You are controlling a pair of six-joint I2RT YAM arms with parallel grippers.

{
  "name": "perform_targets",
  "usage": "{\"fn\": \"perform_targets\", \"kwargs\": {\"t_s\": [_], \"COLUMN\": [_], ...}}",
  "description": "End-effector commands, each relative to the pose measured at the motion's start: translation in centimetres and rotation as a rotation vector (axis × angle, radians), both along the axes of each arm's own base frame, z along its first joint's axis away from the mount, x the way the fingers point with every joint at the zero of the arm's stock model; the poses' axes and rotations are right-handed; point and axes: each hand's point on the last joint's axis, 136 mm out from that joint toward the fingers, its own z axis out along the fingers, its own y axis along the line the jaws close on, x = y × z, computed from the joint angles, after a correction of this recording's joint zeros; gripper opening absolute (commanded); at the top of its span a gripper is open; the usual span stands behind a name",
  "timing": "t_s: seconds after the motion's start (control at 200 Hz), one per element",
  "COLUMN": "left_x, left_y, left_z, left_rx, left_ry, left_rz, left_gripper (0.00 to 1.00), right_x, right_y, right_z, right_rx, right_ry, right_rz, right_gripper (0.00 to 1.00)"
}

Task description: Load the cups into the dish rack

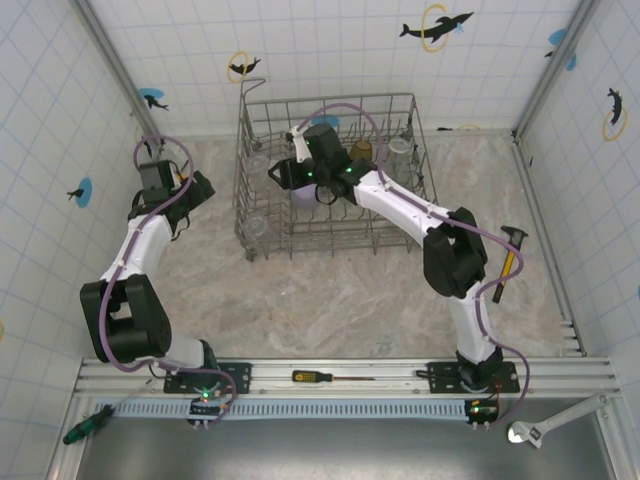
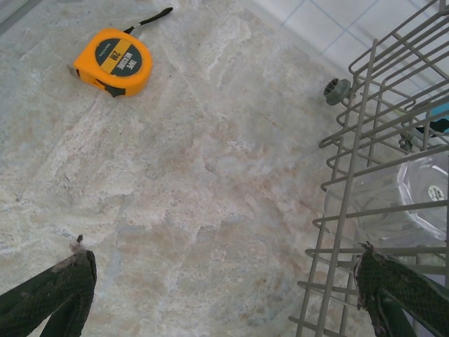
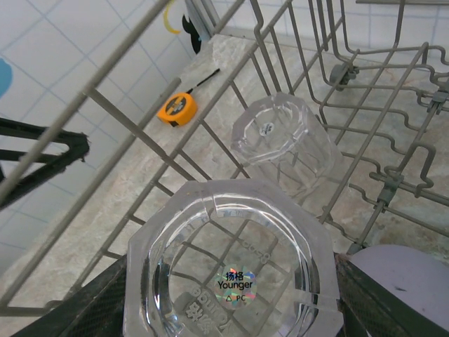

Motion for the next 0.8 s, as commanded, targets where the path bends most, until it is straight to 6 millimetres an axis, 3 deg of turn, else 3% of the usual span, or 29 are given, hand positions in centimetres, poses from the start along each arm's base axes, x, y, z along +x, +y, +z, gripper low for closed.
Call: {"fn": "perform_targets", "kwargs": {"t_s": [0.0,0.791], "left_x": [0.4,0.5], "left_y": [-0.1,-0.9], "left_z": [0.3,0.5], "left_rx": [-0.003,-0.045], "left_ry": [-0.016,-0.012], "left_rz": [-0.009,-0.036], "left_gripper": [0.98,0.97], "right_x": [0.2,0.3], "right_y": [1.3,4.3], "right_z": [1.9,-0.9], "right_rx": [-0.002,-0.085], "right_ry": [-0.069,-0.111], "right_rz": [0.014,0.035], "right_gripper": [0.37,0.41]}}
